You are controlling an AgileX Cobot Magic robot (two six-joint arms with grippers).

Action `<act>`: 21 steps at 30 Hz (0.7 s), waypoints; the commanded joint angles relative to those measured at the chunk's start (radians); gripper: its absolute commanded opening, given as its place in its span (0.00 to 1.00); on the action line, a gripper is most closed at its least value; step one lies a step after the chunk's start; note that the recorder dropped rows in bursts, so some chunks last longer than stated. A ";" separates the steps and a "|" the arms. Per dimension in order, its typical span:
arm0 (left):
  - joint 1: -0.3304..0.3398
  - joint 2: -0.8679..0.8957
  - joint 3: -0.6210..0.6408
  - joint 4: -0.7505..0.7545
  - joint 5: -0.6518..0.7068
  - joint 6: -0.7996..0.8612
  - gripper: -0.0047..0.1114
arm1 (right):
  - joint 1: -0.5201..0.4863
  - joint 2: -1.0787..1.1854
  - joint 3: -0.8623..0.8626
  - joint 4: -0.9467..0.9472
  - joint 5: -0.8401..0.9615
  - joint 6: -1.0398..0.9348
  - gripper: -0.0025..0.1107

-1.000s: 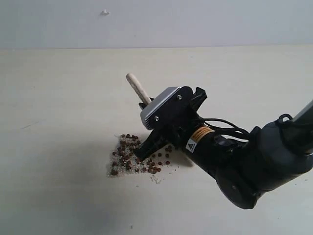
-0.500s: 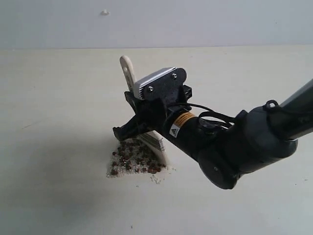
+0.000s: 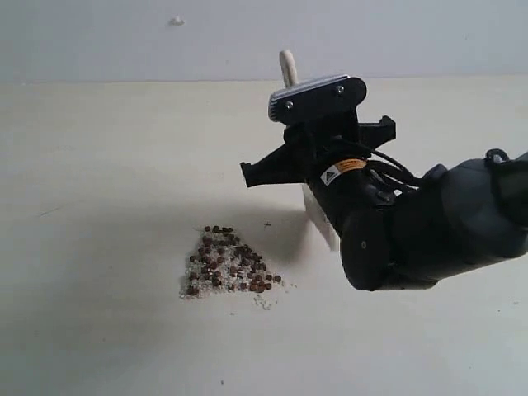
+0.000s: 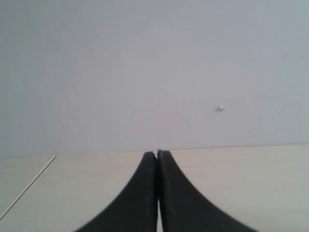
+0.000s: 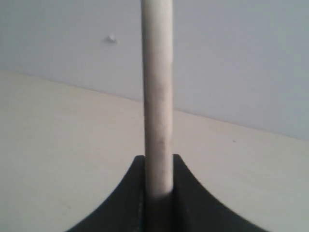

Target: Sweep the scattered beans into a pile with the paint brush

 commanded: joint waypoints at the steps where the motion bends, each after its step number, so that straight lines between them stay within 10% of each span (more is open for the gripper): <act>1: -0.006 -0.002 0.003 -0.008 -0.002 0.002 0.04 | 0.068 0.038 0.003 0.197 -0.010 -0.168 0.02; 21: -0.051 -0.002 0.003 -0.008 -0.002 0.002 0.04 | 0.281 0.150 -0.214 0.563 0.046 -0.422 0.02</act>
